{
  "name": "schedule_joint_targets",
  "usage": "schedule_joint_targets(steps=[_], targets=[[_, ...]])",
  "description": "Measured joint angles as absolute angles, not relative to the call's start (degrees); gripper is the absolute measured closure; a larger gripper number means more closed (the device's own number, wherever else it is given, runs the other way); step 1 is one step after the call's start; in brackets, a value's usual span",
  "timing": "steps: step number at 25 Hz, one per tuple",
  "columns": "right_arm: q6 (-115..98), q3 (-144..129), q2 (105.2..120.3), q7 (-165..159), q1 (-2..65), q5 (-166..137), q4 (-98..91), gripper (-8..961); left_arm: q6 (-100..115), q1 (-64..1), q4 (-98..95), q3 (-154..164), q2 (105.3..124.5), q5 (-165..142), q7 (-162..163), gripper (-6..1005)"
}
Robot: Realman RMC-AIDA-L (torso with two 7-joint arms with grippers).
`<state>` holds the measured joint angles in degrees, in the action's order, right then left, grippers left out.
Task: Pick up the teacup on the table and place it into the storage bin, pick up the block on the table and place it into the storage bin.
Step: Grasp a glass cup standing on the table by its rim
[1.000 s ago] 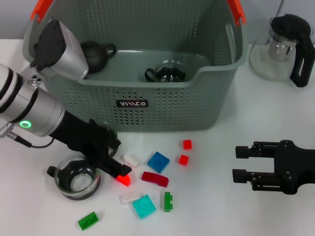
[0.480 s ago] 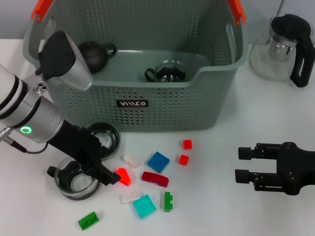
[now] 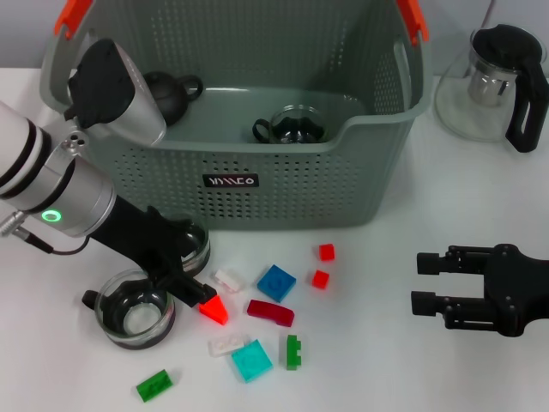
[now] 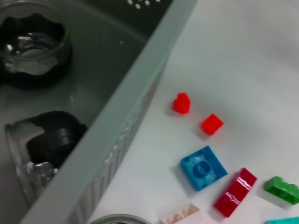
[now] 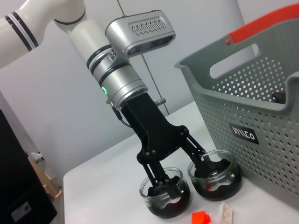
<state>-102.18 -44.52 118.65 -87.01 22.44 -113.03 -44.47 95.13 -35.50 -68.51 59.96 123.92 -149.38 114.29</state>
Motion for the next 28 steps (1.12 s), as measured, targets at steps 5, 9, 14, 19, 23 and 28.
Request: schedule_joint_targets(steps=[5,9,14,19,23,28], targets=[[-102.18,-44.54,118.65,-87.01,22.45,-113.03,-44.47,252,94.20,-35.40,-67.92,60.39,123.93,-150.37,114.48,218],[-102.11,-44.56,118.65,-87.01,22.46,-113.03,-44.47,252,94.42,-35.40,-67.08,61.54,124.00,-151.56,114.64,225],[-102.03,-44.57,118.65,-87.14,22.54,-113.03,-44.47,253,96.02,-35.32,-66.19,62.79,124.02,-151.64,114.57,234],[-102.18,-44.56,118.66,-87.19,22.60,-113.03,-44.47,253,99.85,-35.32,-66.46,62.35,123.96,-151.23,114.34,243],[-101.95,-44.56,118.65,-87.19,22.59,-113.03,-44.47,254,98.40,-35.33,-66.46,62.40,123.94,-151.49,114.59,251],[-101.97,-44.51,118.65,-87.19,22.63,-113.03,-44.47,252,95.89,-35.33,-66.02,63.89,124.06,-151.52,114.61,260]])
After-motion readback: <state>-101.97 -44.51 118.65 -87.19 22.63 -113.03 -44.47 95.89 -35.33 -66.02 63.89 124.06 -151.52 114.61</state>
